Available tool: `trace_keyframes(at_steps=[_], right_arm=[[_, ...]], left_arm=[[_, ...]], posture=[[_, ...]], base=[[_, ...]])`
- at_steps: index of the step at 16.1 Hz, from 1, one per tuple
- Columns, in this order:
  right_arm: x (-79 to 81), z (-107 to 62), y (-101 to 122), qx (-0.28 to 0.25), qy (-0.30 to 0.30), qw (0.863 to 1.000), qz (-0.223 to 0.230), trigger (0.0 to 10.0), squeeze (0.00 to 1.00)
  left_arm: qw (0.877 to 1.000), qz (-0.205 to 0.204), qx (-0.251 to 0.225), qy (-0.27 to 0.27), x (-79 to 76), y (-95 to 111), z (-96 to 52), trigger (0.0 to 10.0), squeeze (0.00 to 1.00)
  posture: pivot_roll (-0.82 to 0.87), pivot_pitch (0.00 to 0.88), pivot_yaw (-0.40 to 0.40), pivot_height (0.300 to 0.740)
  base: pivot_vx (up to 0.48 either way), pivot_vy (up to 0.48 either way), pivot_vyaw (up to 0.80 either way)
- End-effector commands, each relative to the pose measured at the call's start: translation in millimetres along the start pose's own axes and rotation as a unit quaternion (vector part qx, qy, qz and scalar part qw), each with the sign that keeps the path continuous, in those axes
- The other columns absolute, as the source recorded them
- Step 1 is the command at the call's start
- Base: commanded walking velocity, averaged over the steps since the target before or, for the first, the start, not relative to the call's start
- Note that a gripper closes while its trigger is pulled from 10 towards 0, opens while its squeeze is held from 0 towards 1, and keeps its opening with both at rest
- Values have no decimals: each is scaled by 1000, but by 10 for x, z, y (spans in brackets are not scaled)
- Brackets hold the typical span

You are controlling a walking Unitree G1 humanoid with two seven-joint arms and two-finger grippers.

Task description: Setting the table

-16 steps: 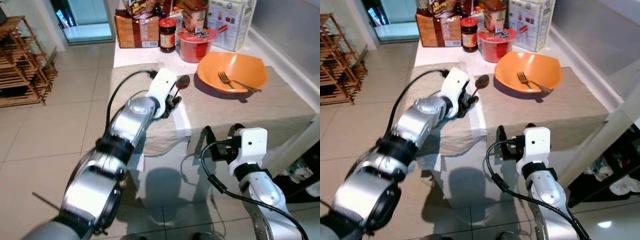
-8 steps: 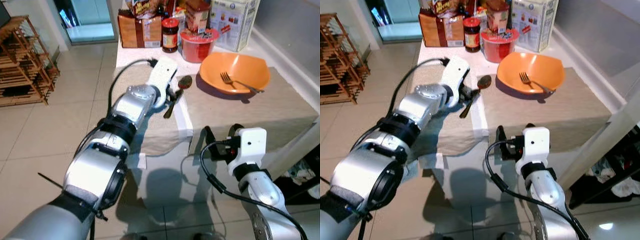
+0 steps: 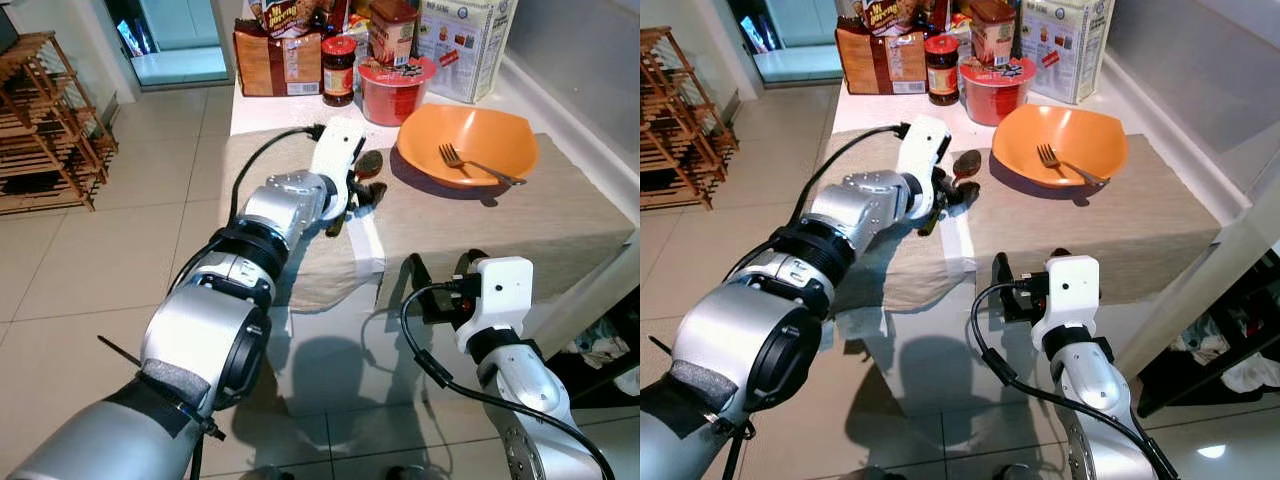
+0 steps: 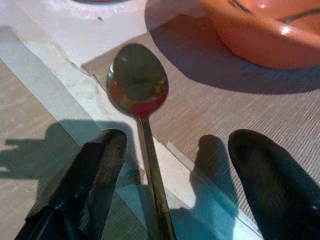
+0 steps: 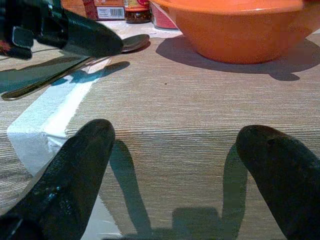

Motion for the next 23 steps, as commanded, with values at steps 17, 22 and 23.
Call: trace_keyframes(at_steps=[17, 22, 23], right_arm=[[12, -57, -11, 7, -5, 1000, 2, 10000, 0], [9, -55, -14, 9, -8, 1000, 3, 10000, 0], [8, -55, -15, 9, -8, 1000, 4, 10000, 0]], left_arm=[[998, -16, 57, 8, -54, -332, 40, 10000, 0], [997, -37, 71, 6, -77, -408, 39, 10000, 0], [996, -42, 78, 3, -91, -438, 38, 10000, 0]], posture=[[-156, 58, 81, 740], [-159, 68, 86, 740], [-159, 68, 86, 740]], base=[[0, 0, 0], [0, 0, 0], [0, 0, 0]])
Point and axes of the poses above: a point about 5 cm out from each wrist's last joint towards the gripper, its own z axis pointing out of the wrist towards the gripper, its own y axis along the axis of the wrist's last joint, x = y × z, the point moved 6 cm from there along z, pointing out of the wrist towards the gripper, and after that the axes turned 12 degrees about z, right-handed, at the moved point
